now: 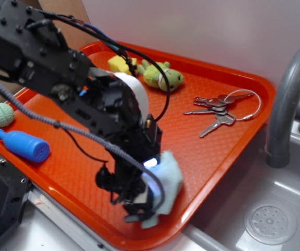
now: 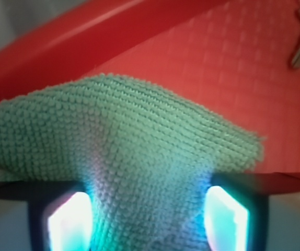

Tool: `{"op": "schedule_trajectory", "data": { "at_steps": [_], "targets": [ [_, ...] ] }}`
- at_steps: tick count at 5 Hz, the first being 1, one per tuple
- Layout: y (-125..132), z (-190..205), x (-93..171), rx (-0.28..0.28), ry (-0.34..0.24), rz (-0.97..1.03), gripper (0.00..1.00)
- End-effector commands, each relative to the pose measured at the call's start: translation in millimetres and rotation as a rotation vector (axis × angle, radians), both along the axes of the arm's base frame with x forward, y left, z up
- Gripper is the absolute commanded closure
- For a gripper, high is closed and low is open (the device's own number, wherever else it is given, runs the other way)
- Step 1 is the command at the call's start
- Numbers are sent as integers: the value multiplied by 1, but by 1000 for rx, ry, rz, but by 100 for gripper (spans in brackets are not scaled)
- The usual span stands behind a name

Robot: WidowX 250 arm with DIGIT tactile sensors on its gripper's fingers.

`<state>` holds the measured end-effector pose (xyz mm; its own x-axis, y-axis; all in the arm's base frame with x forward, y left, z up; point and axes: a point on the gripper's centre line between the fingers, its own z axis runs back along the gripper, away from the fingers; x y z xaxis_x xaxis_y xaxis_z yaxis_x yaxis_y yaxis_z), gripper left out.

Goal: Grab the blue cloth.

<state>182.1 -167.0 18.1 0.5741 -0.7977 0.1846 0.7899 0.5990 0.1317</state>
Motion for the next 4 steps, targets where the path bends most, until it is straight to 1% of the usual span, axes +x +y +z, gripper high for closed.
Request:
{"op": "schedule_trajectory", "data": {
  "at_steps": [1,2,3,4],
  "targets": [
    [30,0,5,1,29,262,100],
    [45,15,10,-34,92,405,100],
    [75,51,18,-30,168,656,100],
    [105,101,19,-87,70,883,100]
  ]
}}
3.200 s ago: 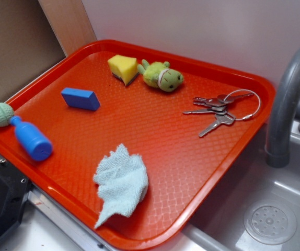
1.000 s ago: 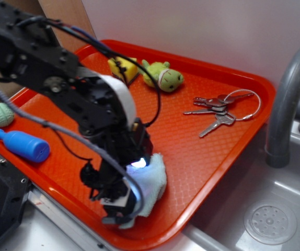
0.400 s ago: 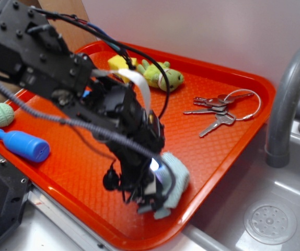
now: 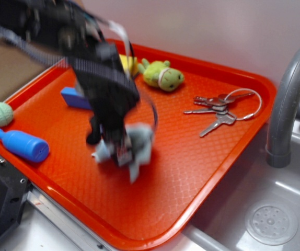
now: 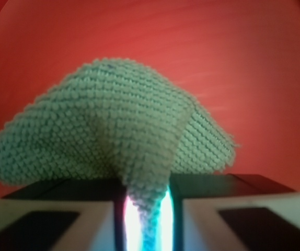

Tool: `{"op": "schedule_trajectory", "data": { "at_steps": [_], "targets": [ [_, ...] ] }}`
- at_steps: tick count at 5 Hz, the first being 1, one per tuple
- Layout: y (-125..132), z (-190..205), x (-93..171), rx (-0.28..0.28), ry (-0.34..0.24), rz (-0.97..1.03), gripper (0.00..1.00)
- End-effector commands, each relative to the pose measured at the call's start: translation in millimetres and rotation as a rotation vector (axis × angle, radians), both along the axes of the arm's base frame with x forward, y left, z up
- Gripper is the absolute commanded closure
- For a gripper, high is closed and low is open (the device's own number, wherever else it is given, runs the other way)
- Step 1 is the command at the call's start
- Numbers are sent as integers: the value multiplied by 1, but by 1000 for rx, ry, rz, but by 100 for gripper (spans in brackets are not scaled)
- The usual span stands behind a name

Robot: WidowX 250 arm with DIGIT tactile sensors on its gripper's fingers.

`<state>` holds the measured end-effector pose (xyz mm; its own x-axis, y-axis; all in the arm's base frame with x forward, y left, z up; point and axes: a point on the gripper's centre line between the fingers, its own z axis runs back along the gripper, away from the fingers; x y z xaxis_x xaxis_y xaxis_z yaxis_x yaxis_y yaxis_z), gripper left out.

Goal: Grab the blue cloth.

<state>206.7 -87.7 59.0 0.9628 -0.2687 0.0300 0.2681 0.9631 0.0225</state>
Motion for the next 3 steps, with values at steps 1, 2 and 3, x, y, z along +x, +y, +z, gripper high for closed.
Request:
{"op": "schedule_trajectory", "data": {
  "at_steps": [1,2,3],
  "targets": [
    [48,110,-12,-11,-157,444,100],
    [70,158,-22,-81,-175,566,100],
    [76,179,-25,-97,-179,561,100]
  ]
}}
